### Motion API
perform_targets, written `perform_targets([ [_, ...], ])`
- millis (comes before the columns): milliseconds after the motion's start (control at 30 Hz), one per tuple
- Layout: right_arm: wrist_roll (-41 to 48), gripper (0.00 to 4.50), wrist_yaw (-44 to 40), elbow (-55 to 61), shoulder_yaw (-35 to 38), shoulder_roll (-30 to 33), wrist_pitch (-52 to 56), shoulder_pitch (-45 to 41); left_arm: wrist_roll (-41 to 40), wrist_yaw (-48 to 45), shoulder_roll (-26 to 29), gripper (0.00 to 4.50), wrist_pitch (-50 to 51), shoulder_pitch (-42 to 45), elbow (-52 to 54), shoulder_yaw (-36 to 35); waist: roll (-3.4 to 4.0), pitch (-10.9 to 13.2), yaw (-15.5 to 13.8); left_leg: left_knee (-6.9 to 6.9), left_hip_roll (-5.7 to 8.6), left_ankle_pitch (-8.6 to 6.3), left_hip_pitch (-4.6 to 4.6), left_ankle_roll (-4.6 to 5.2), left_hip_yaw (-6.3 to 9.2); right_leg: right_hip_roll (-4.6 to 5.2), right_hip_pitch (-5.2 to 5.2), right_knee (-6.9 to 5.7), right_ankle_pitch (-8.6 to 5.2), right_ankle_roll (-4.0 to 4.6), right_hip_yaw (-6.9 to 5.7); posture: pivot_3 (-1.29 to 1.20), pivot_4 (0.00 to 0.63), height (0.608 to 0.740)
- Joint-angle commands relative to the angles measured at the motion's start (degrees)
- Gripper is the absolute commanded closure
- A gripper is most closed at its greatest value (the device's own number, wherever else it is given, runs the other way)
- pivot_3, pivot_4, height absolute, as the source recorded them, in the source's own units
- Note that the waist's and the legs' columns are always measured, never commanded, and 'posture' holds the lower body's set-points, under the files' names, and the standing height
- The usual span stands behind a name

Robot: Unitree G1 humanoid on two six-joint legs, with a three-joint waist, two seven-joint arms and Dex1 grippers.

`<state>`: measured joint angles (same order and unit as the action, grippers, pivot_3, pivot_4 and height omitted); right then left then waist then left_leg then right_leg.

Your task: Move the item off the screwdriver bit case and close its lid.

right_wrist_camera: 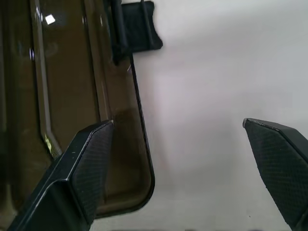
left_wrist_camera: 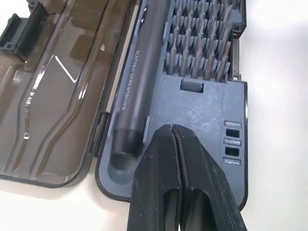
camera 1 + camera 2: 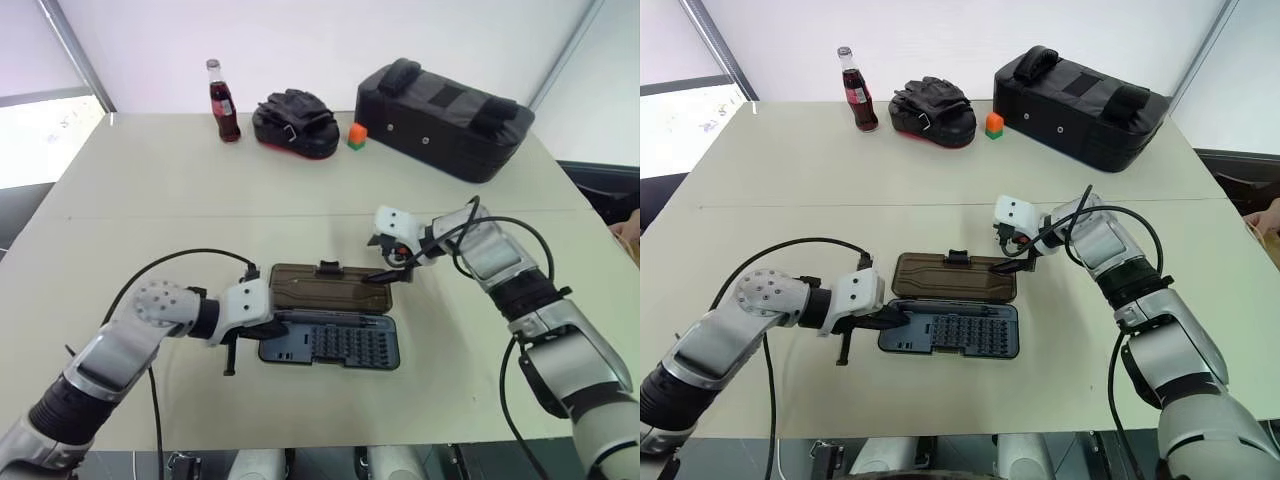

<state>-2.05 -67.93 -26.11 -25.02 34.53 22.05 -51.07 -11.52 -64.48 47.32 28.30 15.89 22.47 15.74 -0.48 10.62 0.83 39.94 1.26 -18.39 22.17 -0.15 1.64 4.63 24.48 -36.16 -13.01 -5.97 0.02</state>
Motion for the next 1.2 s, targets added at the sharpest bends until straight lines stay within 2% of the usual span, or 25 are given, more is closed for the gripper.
perform_targets([
  [33,-1.2,0.02,-2.2,-0.5,-0.4,-0.2,-0.5,-0.4,2.2,0.3,0.4,4.5,-0.7,-1.7,-0.2,2.5,0.02,0.0,0.0,0.0,0.0,0.0,0.0,0.0,0.0,0.0,0.0,0.0,0.0,0.0,0.0,0.0,0.15,0.74],
  [333,-2.7,0.02,-3.2,-1.7,0.1,-1.8,-0.5,-0.6,6.4,2.8,-0.9,4.5,-6.5,-3.1,-7.9,4.7,0.43,-0.3,0.0,-0.05,0.02,0.0,-0.3,0.0,-0.02,0.01,-0.29,0.03,-0.01,0.01,0.0,0.0,0.15,0.74],
  [433,-3.2,0.86,-3.3,-2.2,0.0,-2.4,-0.8,-0.8,7.8,3.6,-2.2,4.5,-10.3,-3.6,-12.4,5.5,0.48,-0.3,0.1,-0.28,0.0,0.0,-0.92,0.0,-0.01,0.0,-0.86,0.15,-0.03,0.04,0.0,0.0,0.15,0.74],
  [600,-4.1,3.38,-3.8,-2.7,-0.6,-3.4,-1.7,-0.4,8.4,4.2,-3.8,4.5,-13.3,-5.4,-15.1,5.6,0.62,-0.4,0.0,-0.6,0.02,0.0,-1.83,0.0,-0.02,0.06,-1.59,0.25,-0.13,0.21,0.04,0.0,0.15,0.74],
  [667,-4.4,4.42,-4.3,-2.7,-0.9,-3.6,-2.4,0.0,8.3,4.3,-3.9,4.5,-13.5,-6.0,-14.9,5.6,0.72,-0.6,0.0,-0.62,0.02,0.0,-1.89,-0.01,-0.01,0.06,-1.64,0.25,-0.14,0.21,0.04,0.0,0.15,0.74],
  [1000,-7.6,4.42,-4.0,-7.6,-1.4,-4.4,-10.8,-1.5,6.4,3.8,-3.5,4.5,-11.3,-7.6,-12.0,4.9,0.87,-1.3,0.2,-0.78,0.01,0.0,-1.95,-0.01,-0.01,0.04,-1.62,0.27,-0.2,0.3,0.04,0.0,0.15,0.74],
  [1200,-9.2,4.42,-1.7,-5.4,0.7,-2.8,-15.5,-3.1,5.7,3.7,-3.5,4.5,-9.2,-7.2,-10.6,4.3,0.87,-1.3,0.3,-0.78,-0.01,0.0,-1.94,-0.01,-0.01,0.03,-1.58,0.26,-0.2,0.3,0.04,0.0,0.15,0.74],
])
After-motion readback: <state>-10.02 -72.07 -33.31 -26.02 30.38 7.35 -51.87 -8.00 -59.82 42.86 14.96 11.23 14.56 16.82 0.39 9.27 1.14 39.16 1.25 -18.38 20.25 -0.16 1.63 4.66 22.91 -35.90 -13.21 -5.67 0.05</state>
